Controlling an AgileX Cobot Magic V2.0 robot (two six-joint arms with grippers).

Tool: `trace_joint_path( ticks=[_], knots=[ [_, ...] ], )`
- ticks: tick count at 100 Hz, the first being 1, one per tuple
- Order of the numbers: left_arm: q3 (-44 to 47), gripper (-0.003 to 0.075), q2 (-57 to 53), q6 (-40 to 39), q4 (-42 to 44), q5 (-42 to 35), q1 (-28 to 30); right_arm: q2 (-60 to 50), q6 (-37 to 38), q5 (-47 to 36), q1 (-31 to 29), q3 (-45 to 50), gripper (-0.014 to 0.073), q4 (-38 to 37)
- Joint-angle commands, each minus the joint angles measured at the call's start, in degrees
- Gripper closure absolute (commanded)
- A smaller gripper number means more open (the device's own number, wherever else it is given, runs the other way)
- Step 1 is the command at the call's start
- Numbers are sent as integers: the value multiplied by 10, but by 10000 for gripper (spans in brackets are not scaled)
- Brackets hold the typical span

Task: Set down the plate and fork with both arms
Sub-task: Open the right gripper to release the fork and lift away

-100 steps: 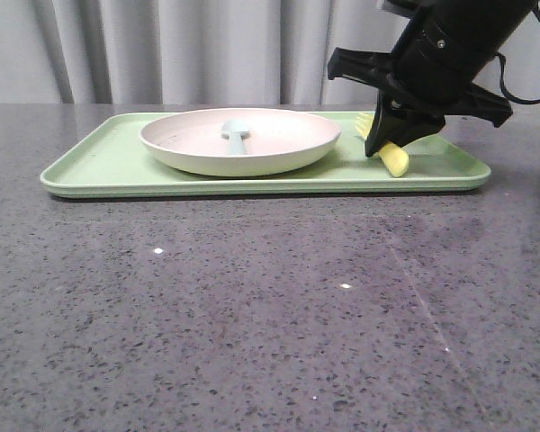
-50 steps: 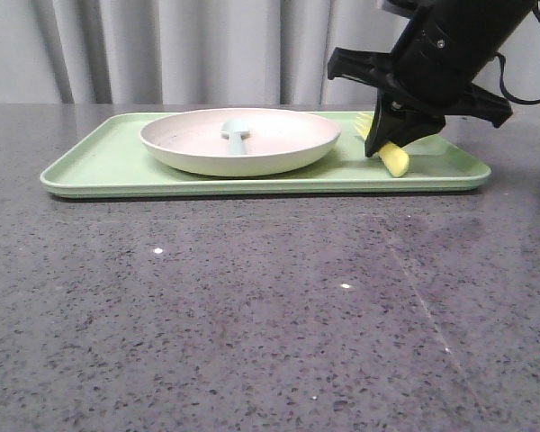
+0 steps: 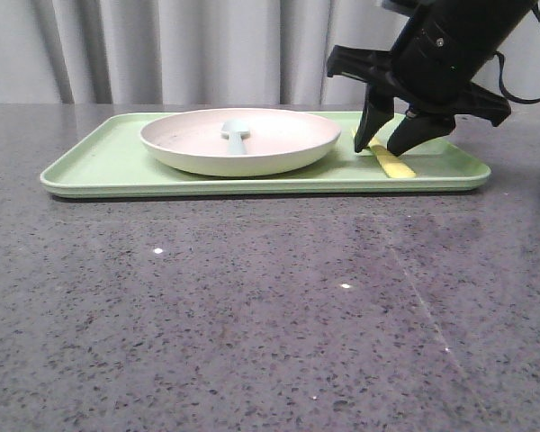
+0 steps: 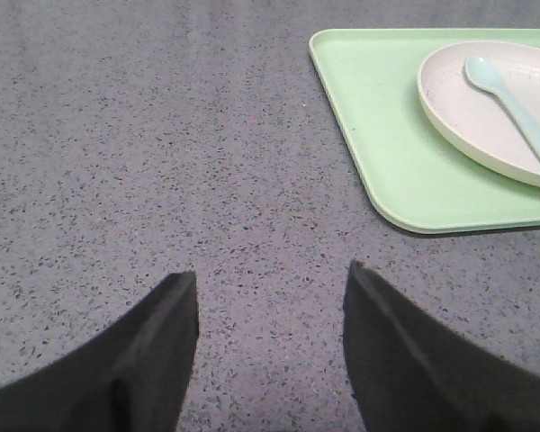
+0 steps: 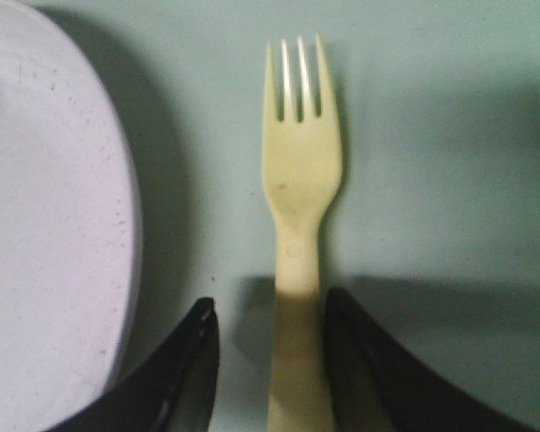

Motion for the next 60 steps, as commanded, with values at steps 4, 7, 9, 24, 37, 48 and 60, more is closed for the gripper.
trace_joint_path(
  ticks=[4, 7, 9, 24, 37, 48, 60],
  knots=[
    [-15, 353, 1, -4, -15, -39, 0, -27, -7, -29, -4, -13, 277, 5],
    [-15, 353, 1, -4, -15, -39, 0, -28, -7, -30, -4, -13, 277, 5],
    [-15, 353, 1, -4, -15, -39, 0, -28, -7, -30, -4, -13, 277, 5],
    [-15, 353, 1, -4, -15, -39, 0, -30, -7, -32, -4, -14, 277, 2],
    [-15, 353, 1, -4, -15, -39, 0, -38, -7, -28, -4, -14, 270, -14],
    [-15, 353, 1, -4, -15, -39, 0, -59, -7, -28, -4, -14, 270, -35],
    [-15, 353, 1, -4, -15, -39, 0, -96, -7, -26, -4, -14, 270, -62]
  ],
)
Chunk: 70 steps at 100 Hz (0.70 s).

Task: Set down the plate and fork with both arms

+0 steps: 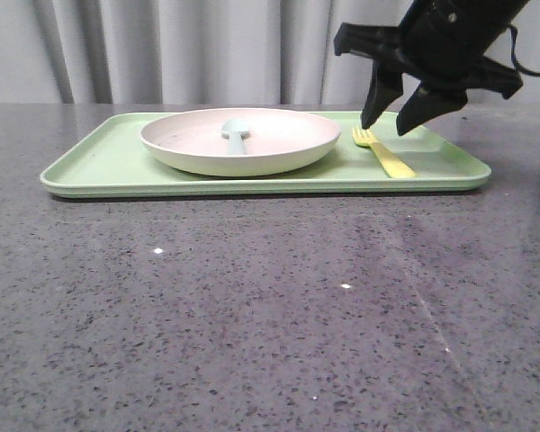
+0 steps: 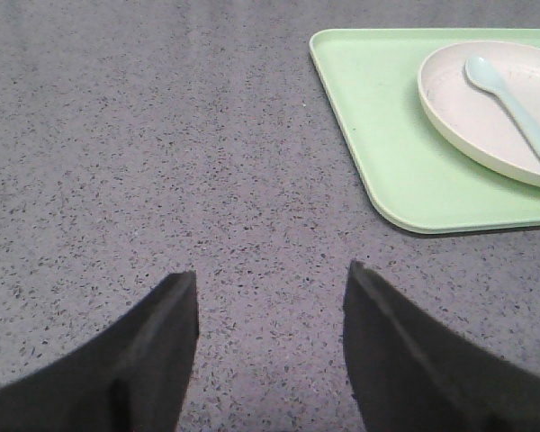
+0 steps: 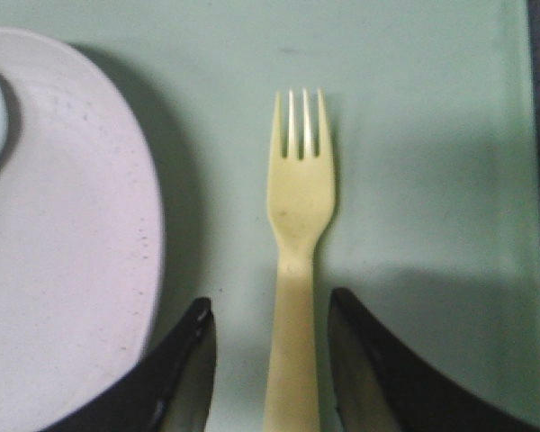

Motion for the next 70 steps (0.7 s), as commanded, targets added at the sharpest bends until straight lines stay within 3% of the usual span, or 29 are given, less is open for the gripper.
trace_joint_path(
  ticks=[1, 70],
  knots=[
    [-15, 353, 1, -4, -15, -39, 0, -60, -7, -22, -4, -14, 270, -24],
    [-15, 353, 1, -4, -15, -39, 0, -338, -7, 173, -27, 12, 270, -205]
  ],
)
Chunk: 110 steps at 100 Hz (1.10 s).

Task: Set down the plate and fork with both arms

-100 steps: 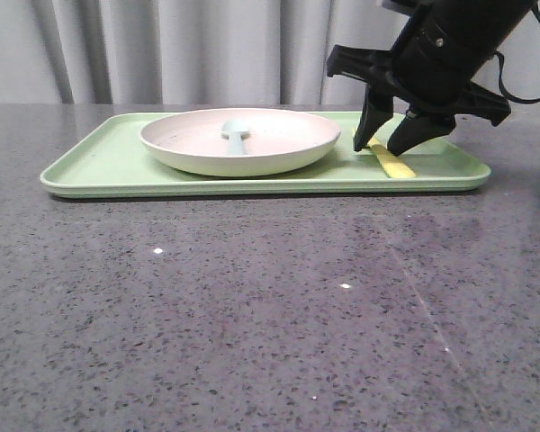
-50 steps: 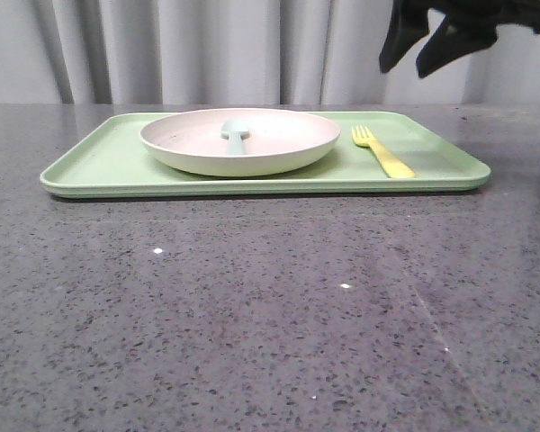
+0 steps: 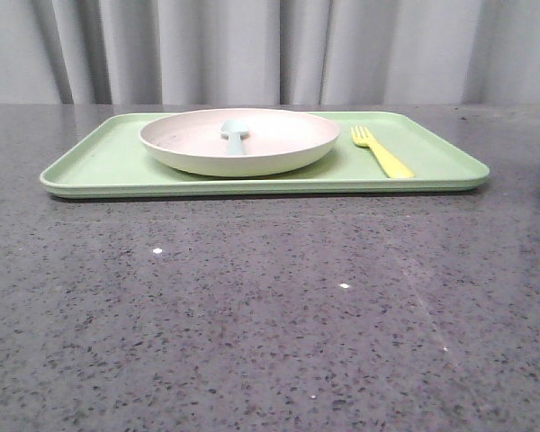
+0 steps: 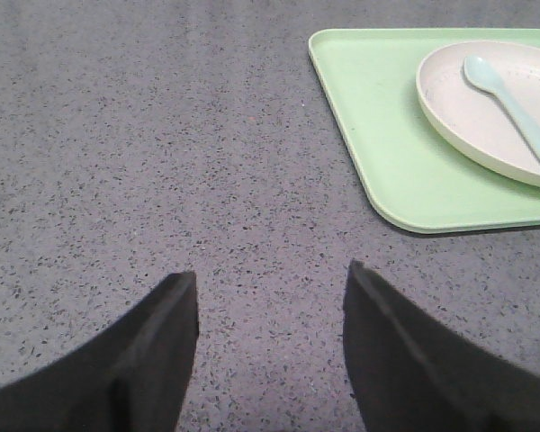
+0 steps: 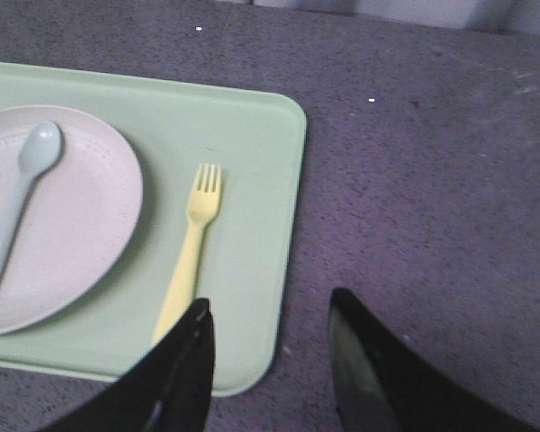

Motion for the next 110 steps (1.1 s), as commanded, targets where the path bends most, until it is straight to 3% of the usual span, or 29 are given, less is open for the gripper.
trace_joint_path(
  ticks=[1, 35, 60, 99, 110],
  knots=[
    [-15, 353, 1, -4, -15, -39, 0, -50, -7, -8, -14, 5, 270, -28],
    [-15, 353, 1, -4, -15, -39, 0, -236, -7, -5, -74, 166, 270, -41],
    [-15, 353, 1, -4, -15, -39, 0, -343, -7, 45, -77, 258, 270, -41],
    [-15, 353, 1, -4, -15, -39, 0, -392, -7, 43, -77, 313, 274, -52],
    [-15, 354, 1, -4, -15, -39, 0, -392, -7, 31, -77, 313, 332, -52]
  ],
)
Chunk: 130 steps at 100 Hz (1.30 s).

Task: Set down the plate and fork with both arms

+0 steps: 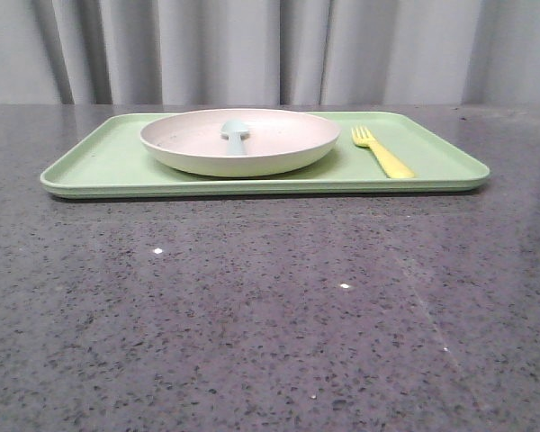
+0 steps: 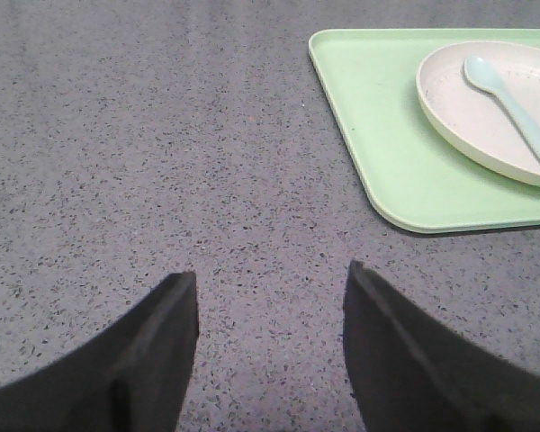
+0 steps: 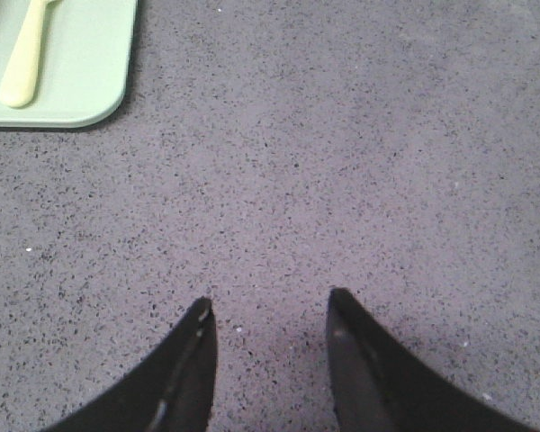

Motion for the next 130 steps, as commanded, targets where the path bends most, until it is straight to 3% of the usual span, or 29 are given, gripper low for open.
trace_joint_path(
  ticks=[1, 14, 32, 41, 130],
  knots=[
    [-15, 356, 1, -4, -15, -39, 0, 0, -7, -50, -3, -14, 345, -18],
    [-15, 416, 1, -4, -15, -39, 0, 0, -7, -66, -3, -14, 496, -18],
    [-15, 629, 1, -4, -15, -39, 0, 0, -7, -71, -3, -14, 706, -18],
    [-15, 742, 1, -4, -15, -39, 0, 0, -7, -71, -3, -14, 713, -18],
    [-15, 741, 1, -4, -15, -39, 0, 0, -7, -67, -3, -14, 713, -18]
  ],
)
